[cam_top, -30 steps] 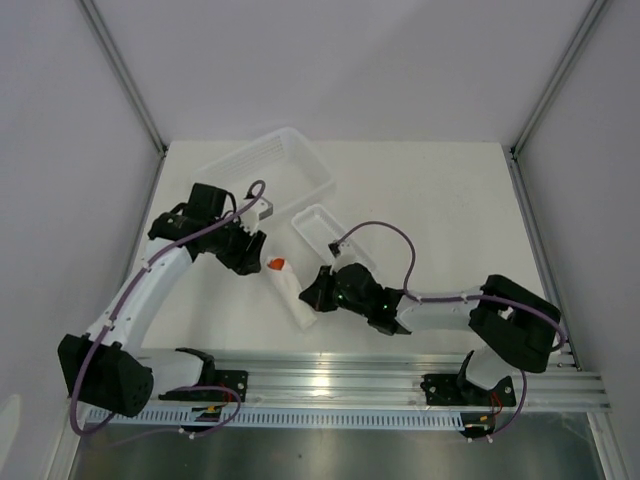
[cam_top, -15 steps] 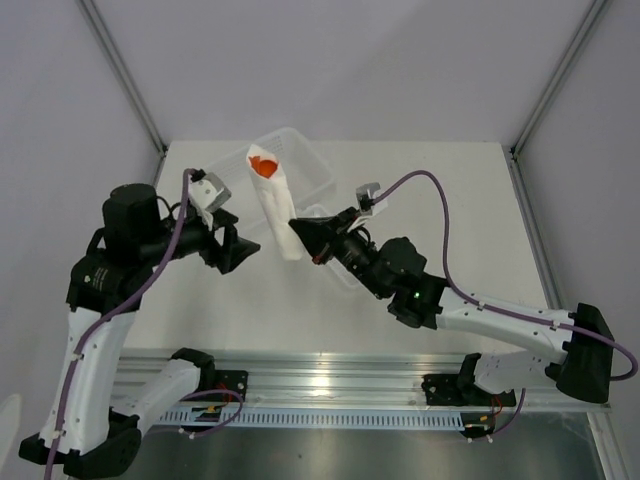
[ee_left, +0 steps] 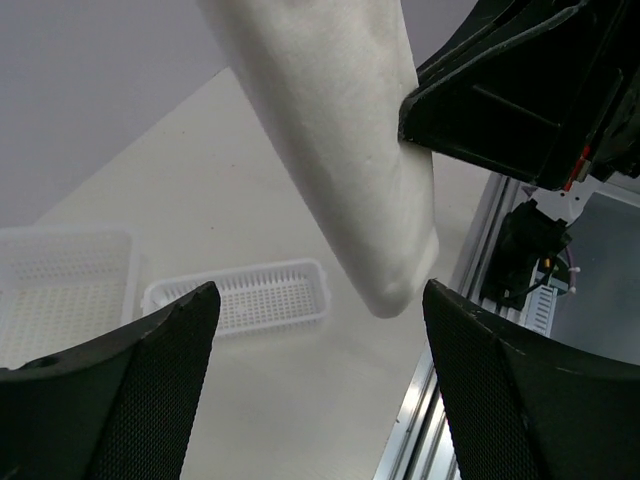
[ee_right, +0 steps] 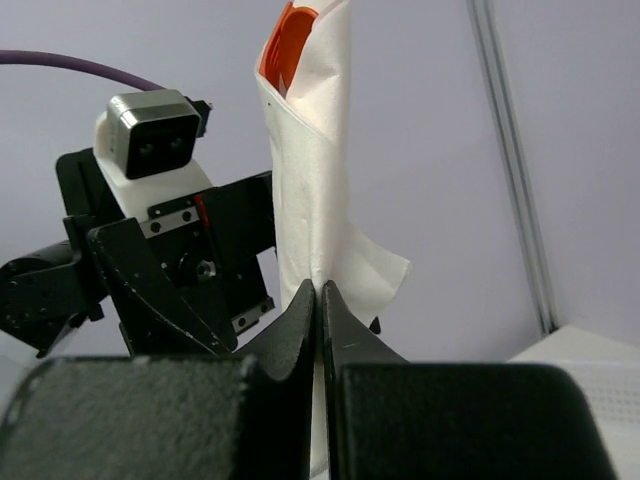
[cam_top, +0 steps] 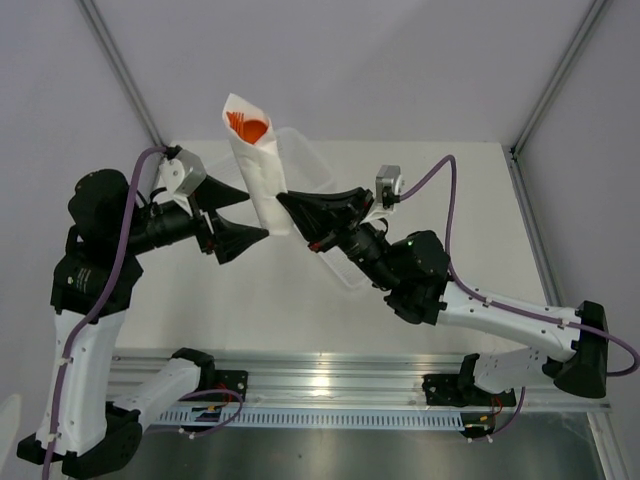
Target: Place the utensils on the paper napkin and roll it up
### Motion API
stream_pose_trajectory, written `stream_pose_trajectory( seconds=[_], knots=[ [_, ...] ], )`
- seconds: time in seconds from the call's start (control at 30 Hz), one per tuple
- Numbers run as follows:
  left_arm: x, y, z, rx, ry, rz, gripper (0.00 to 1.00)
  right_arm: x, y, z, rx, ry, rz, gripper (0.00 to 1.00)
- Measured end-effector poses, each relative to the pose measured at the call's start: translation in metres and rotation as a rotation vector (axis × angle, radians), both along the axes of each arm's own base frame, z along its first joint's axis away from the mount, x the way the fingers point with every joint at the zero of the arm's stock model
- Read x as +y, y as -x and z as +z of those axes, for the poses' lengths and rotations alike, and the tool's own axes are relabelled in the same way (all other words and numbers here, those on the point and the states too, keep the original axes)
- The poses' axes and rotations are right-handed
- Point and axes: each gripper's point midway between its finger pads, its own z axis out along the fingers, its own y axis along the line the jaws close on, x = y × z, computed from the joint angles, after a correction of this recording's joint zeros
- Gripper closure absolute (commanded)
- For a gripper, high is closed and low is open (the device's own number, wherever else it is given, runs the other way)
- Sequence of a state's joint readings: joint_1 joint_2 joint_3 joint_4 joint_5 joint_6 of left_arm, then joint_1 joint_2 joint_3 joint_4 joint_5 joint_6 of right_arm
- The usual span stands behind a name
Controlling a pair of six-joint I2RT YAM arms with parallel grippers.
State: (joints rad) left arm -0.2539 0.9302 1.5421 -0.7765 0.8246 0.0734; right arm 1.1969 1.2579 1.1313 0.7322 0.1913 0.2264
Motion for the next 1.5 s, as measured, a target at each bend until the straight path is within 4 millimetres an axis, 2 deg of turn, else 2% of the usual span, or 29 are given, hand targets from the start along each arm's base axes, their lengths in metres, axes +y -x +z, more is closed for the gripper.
stream_pose_trajectory(
  seconds=[0.13, 0.27, 0.4, 0.5, 0.53, 0.63, 0.83, 0.9, 1.13, 1.33, 1.5],
  knots=[
    [-0.007, 0.003, 0.015, -0.009, 0.046, -0.045, 0.14, 0.007, 0.005, 0.017, -0.050, -0.039, 0.030, 1.00],
    [-0.014, 0.009, 0.034, -0.026, 0.086, -0.109, 0.13, 0.023, 0.008, 0.018, -0.081, -0.037, 0.063, 1.00],
    [-0.020, 0.012, 0.041, -0.027, 0.103, -0.156, 0.15, 0.037, 0.010, 0.019, -0.105, -0.034, 0.094, 1.00],
    [-0.023, 0.014, 0.043, -0.022, 0.110, -0.184, 0.23, 0.042, 0.011, 0.020, -0.117, -0.037, 0.103, 1.00],
    [-0.023, 0.015, 0.043, -0.020, 0.113, -0.190, 0.30, 0.043, 0.011, 0.021, -0.119, -0.037, 0.105, 1.00],
    [-0.024, 0.018, 0.043, -0.019, 0.114, -0.205, 0.39, 0.044, 0.010, 0.020, -0.122, -0.035, 0.103, 1.00],
    [-0.023, 0.021, 0.043, -0.032, 0.108, -0.208, 0.41, 0.045, 0.012, 0.020, -0.130, -0.031, 0.109, 1.00],
    [-0.023, 0.022, 0.043, -0.036, 0.105, -0.208, 0.40, 0.045, 0.012, 0.020, -0.132, -0.030, 0.109, 1.00],
    [-0.021, 0.022, 0.036, -0.037, 0.080, -0.207, 0.25, 0.041, 0.014, 0.025, -0.148, -0.034, 0.102, 1.00],
    [-0.019, 0.017, 0.030, -0.039, 0.052, -0.185, 0.21, 0.034, 0.020, 0.036, -0.171, -0.051, 0.117, 1.00],
    [-0.018, 0.021, 0.039, -0.076, 0.046, -0.194, 0.18, 0.032, 0.029, 0.041, -0.202, -0.054, 0.173, 1.00]
  ],
)
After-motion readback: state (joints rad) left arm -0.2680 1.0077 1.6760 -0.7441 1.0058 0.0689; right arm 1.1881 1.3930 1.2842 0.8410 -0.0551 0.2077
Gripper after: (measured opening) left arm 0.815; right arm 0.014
